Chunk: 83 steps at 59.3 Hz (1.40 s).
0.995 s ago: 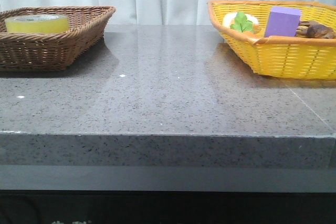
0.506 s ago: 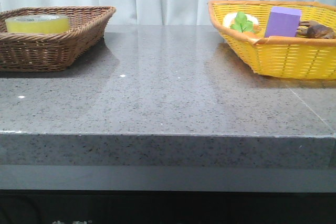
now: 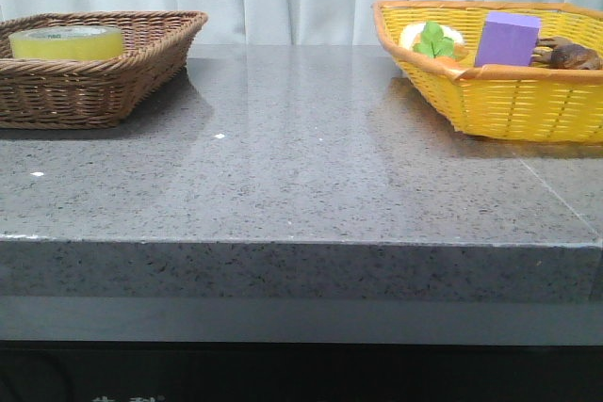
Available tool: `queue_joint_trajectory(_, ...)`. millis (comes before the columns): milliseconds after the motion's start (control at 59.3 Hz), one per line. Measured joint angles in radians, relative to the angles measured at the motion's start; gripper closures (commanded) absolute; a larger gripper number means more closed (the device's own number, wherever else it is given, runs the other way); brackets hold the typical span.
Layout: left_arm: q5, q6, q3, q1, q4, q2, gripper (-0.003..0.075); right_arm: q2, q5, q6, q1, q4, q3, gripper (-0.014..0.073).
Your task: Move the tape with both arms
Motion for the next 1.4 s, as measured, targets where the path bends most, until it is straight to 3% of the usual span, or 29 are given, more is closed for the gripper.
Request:
queue_joint_trajectory(388,-0.189,-0.039,0.135,0.000,0.041,-0.056,0.0741,0.000,0.002,0.000,0.000,0.000,0.000,0.0661)
queue_joint_trajectory(1400,-0.281,-0.039,0.135,-0.026,0.063,-0.056,0.0741,0.000,0.002,0.000,0.000,0.000,0.000,0.0661)
